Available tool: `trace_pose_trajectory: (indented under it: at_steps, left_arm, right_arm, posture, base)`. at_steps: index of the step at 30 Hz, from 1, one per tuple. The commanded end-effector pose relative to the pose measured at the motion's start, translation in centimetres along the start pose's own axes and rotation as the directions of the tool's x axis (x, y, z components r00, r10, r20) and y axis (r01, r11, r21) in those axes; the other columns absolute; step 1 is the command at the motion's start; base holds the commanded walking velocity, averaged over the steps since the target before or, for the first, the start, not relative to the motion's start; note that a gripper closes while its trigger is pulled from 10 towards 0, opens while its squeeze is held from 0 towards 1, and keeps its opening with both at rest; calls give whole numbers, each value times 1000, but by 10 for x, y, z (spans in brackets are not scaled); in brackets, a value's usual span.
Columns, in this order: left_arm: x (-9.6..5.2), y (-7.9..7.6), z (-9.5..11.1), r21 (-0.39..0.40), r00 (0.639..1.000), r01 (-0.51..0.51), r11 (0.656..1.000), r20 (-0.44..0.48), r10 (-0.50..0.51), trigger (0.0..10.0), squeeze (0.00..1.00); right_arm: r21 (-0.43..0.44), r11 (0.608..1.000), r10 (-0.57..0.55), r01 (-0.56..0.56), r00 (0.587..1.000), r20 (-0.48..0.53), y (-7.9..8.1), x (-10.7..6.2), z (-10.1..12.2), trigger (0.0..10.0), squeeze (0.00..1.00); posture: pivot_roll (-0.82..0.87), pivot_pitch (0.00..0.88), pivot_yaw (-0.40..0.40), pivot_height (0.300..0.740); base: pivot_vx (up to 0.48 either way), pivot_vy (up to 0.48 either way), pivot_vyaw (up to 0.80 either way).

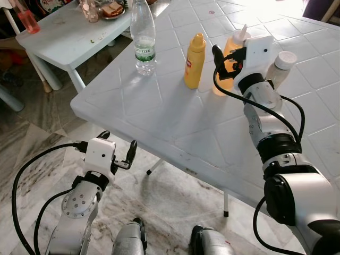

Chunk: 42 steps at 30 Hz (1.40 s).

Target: Restocking fridge

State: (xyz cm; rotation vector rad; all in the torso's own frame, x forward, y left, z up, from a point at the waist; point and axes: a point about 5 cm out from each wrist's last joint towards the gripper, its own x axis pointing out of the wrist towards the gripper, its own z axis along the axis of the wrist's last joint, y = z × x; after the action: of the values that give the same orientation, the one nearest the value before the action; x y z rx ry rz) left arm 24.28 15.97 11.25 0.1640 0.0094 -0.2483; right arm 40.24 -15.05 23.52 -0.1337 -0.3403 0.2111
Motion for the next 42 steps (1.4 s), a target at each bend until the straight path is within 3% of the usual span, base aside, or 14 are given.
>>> trace_pose_trajectory:
  at_steps: [1,2,11,12,14,15,16,17,18,29,39,40,41,42]
  left_arm:
    - [-4,2,-1,11,1000,2,1000,-14,-2,10000,0]
    - [-5,2,-1,11,1000,3,1000,-15,-3,10000,0]
    - [-4,-3,-1,4,1000,10,1000,-16,-10,10000,0]
    - [-4,-4,-2,1,1000,14,1000,-17,-14,10000,0]
    - [-4,-6,-2,-1,1000,17,1000,-18,-17,10000,0]
    - [-4,-6,-2,-2,1000,18,1000,-19,-18,10000,0]
    - [-4,-6,-2,-2,1000,18,1000,-19,-18,10000,0]
    - [-4,-7,-2,-5,1000,18,1000,-18,-18,10000,0]
    - [-3,-7,-2,-8,1000,17,1000,-16,-17,10000,0]
    - [-1,-10,-5,-10,1000,7,1000,-21,-7,10000,0]
    - [4,-14,-8,-52,999,-27,998,-31,25,10000,0]
    - [2,-15,-10,-54,999,-29,998,-34,27,10000,0]
    - [1,-15,-12,-63,998,-37,997,-44,35,10000,0]
    - [1,-15,-12,-63,998,-37,997,-44,35,10000,0]
  right_arm:
    - [18,1000,17,-17,1000,24,3,4,6,7922,0]
    - [27,999,23,-23,999,26,5,5,6,78,0]
    - [28,999,19,-20,999,31,6,5,5,0,0]
    - [22,1000,16,-17,999,28,5,4,5,1255,0]
    - [15,1000,17,-17,999,27,4,4,4,1176,0]
    - [8,1000,19,-20,999,27,3,4,4,4941,0]
    - [8,1000,19,-20,999,27,3,4,4,4941,0]
    - [-3,1000,19,-18,999,28,1,4,5,8078,0]
    - [-20,1000,19,-19,999,33,0,3,6,10000,0]
    - [-51,994,101,-97,990,101,10,-4,17,10000,0]
    - [146,981,105,-126,984,146,42,-57,17,10000,0]
    - [129,984,109,-126,985,136,45,-65,14,8510,0]
    - [142,984,93,-108,990,107,49,-74,9,10000,0]
    - [142,984,93,-108,990,107,49,-74,9,10000,0]
  posture:
    - [196,245,45,740]
    - [196,245,45,740]
    - [186,246,43,740]
    - [183,245,41,740]
    - [180,245,39,740]
    - [179,244,39,740]
    - [179,244,39,740]
    - [179,243,37,740]
    - [177,239,35,740]
    - [150,218,40,740]
    - [126,196,17,740]
    - [122,182,15,740]
    - [119,175,16,740]
    - [119,175,16,740]
  base:
    - [0,0,0]
    - [0,0,0]
    - [0,0,0]
    - [0,0,0]
    - [0,0,0]
    - [0,0,0]
    - [0,0,0]
    - [0,0,0]
    - [0,0,0]
    - [0,0,0]
    - [0,0,0]
    - [0,0,0]
    - [0,0,0]
    - [0,0,0]
